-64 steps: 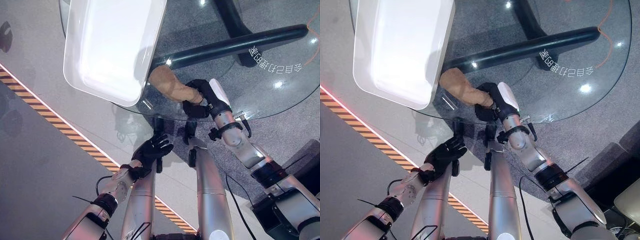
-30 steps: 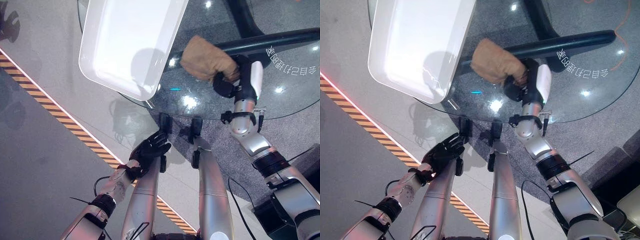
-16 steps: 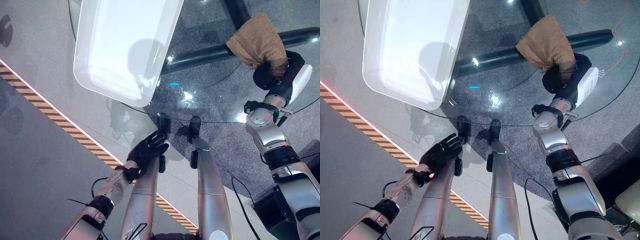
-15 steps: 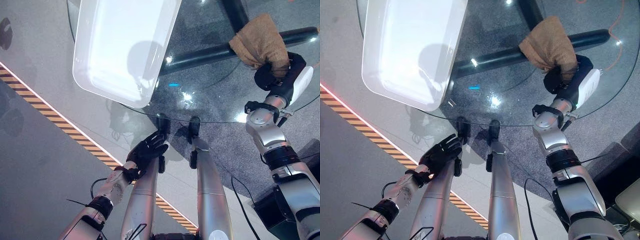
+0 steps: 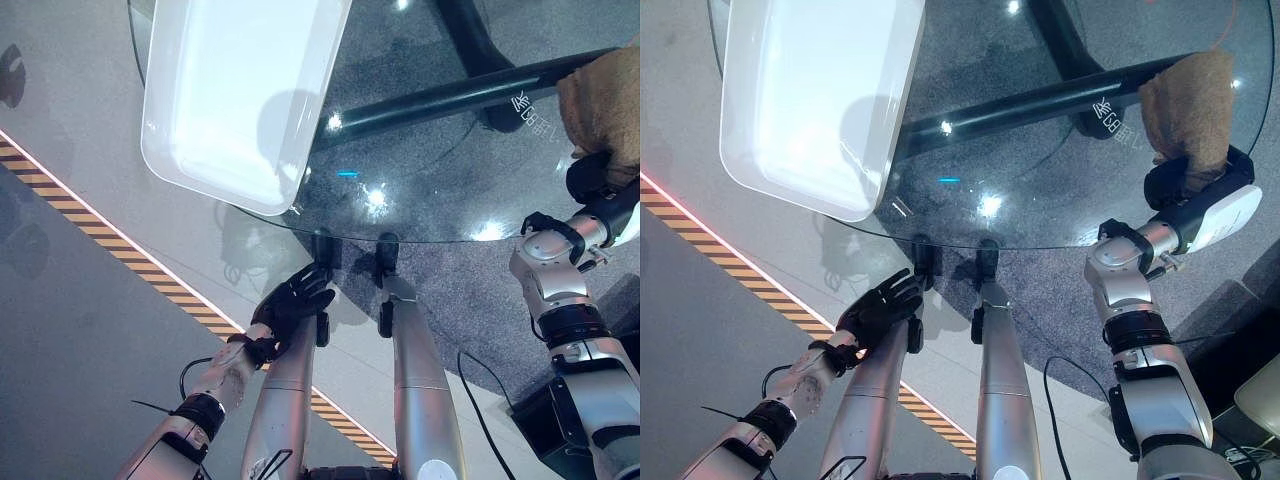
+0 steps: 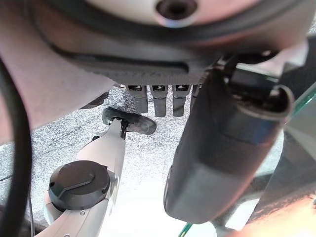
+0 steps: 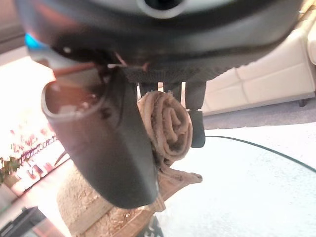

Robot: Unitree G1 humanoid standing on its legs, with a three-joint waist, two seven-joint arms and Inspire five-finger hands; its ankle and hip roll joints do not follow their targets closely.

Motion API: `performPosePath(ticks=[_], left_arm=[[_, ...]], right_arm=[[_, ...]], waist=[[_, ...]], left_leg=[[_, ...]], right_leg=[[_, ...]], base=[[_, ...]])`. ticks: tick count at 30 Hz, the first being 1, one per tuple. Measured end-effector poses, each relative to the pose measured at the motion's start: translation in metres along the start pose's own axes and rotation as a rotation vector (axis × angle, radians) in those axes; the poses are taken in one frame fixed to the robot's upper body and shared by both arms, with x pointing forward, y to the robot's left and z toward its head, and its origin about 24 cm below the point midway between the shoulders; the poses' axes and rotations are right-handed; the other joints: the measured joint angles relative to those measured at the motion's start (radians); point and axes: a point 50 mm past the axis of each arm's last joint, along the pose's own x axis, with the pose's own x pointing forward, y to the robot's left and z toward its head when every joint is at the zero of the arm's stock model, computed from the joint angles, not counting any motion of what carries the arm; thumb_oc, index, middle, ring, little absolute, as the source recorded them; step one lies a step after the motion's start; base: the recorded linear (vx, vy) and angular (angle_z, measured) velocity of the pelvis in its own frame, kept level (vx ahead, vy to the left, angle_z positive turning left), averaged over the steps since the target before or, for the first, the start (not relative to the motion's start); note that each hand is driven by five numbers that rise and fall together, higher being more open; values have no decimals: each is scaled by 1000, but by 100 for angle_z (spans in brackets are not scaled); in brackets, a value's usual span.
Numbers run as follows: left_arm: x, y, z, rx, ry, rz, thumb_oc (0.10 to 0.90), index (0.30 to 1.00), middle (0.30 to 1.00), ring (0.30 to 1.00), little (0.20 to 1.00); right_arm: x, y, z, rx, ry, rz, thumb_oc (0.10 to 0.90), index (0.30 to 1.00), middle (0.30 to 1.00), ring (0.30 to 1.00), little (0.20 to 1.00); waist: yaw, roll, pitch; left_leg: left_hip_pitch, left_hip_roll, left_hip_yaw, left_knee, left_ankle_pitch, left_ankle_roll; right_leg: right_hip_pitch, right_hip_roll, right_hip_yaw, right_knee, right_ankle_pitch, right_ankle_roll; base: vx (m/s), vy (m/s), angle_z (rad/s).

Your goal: Wipe the table with a cloth and put it in the basket.

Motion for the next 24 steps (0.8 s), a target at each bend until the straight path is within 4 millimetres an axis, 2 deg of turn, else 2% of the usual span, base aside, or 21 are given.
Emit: performPosePath(ticks=[7, 15, 19, 24], left_arm=[[1, -3, -1, -7, 0, -9, 800, 900, 900, 900, 900], [3, -4, -2, -26, -8, -5, 800, 900, 900, 900, 900], [4, -6, -3, -38, -15, -7, 800, 900, 900, 900, 900], [4, -6, -4, -40, -14, -7, 800, 900, 900, 900, 900]], right_arm=[[0, 6, 13, 41, -23, 13, 100, 300, 300, 300, 200], [-19, 32, 38, 8, -141, 224, 100, 300, 300, 300, 200], [-29, 43, 36, -66, -156, 359, 100, 300, 300, 300, 200], [-33, 47, 34, -109, -165, 449, 100, 300, 300, 300, 200]], waist=[[25, 4, 1], [30, 7, 0], [37, 8, 0], [30, 8, 0]], left_leg=[[0, 4, 2, -1, 0, 0], [0, 4, 1, -2, 3, -4], [0, 4, -2, -2, 5, -7], [0, 1, -5, -8, 5, -16]], right_leg=[[-2, 5, 0, 0, -1, -2], [-7, 5, -2, 18, -5, -6], [-8, 4, -3, 23, -6, -8], [-13, -1, -5, 33, -10, -10]], base=[[0, 0, 0], [0, 0, 0], [-3, 8, 2], [-2, 7, 4]])
